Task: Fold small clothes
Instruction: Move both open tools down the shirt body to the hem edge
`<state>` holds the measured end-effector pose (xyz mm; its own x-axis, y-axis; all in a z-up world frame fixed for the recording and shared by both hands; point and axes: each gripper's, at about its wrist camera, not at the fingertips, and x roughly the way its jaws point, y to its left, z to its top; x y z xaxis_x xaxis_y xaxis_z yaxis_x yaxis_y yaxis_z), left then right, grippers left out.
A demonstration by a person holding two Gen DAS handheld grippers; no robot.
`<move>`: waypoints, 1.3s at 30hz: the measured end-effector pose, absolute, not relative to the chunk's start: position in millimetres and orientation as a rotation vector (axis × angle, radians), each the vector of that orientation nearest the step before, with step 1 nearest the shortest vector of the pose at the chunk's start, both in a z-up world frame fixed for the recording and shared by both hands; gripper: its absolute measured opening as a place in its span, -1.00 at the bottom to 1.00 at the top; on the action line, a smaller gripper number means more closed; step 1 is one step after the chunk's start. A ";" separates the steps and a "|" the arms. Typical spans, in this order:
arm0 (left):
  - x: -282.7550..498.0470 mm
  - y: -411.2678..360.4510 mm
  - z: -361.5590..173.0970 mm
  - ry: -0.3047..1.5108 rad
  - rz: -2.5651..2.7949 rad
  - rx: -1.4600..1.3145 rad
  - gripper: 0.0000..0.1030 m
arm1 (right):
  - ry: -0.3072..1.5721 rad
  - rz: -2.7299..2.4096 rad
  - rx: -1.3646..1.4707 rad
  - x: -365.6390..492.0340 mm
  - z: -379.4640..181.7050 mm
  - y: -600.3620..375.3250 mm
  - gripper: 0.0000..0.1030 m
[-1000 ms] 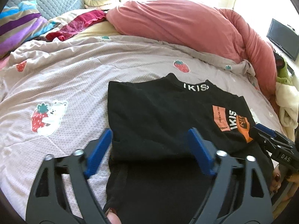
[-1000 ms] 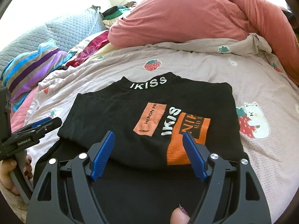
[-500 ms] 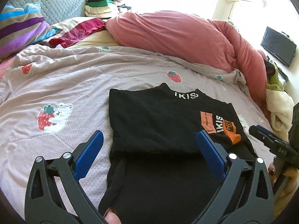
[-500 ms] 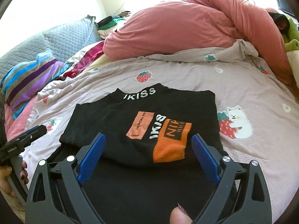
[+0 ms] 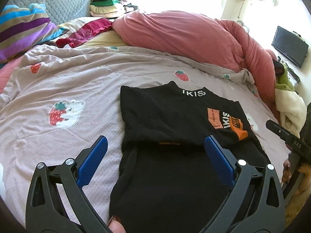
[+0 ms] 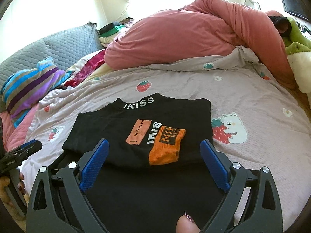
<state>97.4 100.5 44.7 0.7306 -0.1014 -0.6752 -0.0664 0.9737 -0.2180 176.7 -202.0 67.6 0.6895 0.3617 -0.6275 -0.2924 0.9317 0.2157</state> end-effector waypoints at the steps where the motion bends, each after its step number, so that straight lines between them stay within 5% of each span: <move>1: 94.0 102.0 44.6 0.755 -0.017 -0.238 0.82 | 0.721 0.367 0.101 175.6 68.2 -202.9 0.82; 39: -12.3 118.2 35.5 0.804 0.019 -0.299 0.82 | 0.695 0.424 0.056 128.7 76.5 -226.9 0.83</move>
<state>-12.3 118.2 35.5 0.6962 -0.0961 -0.7114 -0.1299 0.9578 -0.2565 128.7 -226.9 76.5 0.6865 0.3964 -0.6095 -0.3598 0.9137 0.1890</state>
